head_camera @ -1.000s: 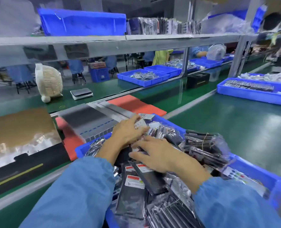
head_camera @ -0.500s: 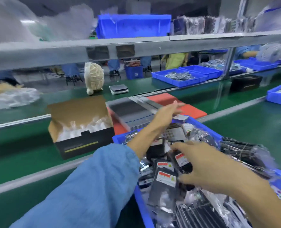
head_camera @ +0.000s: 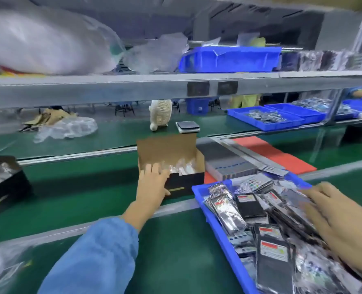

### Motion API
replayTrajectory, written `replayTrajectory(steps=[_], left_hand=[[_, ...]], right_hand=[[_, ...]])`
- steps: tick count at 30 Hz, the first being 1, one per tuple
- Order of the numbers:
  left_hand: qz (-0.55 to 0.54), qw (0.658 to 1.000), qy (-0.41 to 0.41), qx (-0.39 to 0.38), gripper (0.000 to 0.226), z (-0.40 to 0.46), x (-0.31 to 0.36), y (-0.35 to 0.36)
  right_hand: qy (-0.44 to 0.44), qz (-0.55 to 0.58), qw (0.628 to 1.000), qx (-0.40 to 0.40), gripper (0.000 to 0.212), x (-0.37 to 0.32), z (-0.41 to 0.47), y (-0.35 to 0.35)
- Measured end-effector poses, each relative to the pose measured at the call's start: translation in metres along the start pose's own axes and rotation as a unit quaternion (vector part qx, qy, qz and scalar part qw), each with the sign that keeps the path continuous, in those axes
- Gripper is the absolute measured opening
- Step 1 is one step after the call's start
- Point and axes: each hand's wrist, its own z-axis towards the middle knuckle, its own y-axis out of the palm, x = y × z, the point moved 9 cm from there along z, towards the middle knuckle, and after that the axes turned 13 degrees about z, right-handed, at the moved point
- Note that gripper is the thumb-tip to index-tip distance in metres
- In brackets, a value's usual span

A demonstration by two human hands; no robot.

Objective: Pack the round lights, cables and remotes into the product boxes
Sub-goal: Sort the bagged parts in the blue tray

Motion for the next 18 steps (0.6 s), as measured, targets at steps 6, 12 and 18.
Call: replayTrajectory(steps=[6,12,18], left_hand=[[-0.088,0.995,-0.008,0.057,0.023,0.0,-0.004,-0.009],[-0.148,0.974,-0.123,0.117,0.033,-0.025,-0.053,-0.068],[-0.15,0.971,-0.135,0.13,0.038,-0.107,-0.064,-0.117]], right_hand=[[-0.025,-0.049,0.989,-0.136,0.033,-0.098,-0.059,0.09],[-0.11,-0.202,0.972,-0.045,0.033,-0.112,-0.091,0.112],[-0.059,-0.241,0.963,-0.106,0.02,-0.054,-0.096,0.089]])
